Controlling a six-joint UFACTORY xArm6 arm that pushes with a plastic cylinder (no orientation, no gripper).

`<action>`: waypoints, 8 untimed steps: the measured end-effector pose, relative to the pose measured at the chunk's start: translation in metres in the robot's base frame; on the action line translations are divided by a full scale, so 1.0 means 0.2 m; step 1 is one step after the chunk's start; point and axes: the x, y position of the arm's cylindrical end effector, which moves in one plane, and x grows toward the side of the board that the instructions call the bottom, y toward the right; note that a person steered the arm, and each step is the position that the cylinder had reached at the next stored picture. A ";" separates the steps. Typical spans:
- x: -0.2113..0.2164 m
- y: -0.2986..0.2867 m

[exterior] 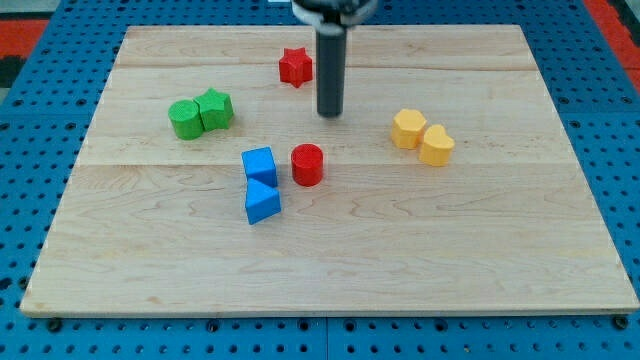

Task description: Drag the red star above the cube

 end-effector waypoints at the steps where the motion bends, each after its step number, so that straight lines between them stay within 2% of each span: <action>1: -0.23 -0.01; 4: -0.52 -0.16; 6: -0.16 -0.31; 8: 0.21 -0.30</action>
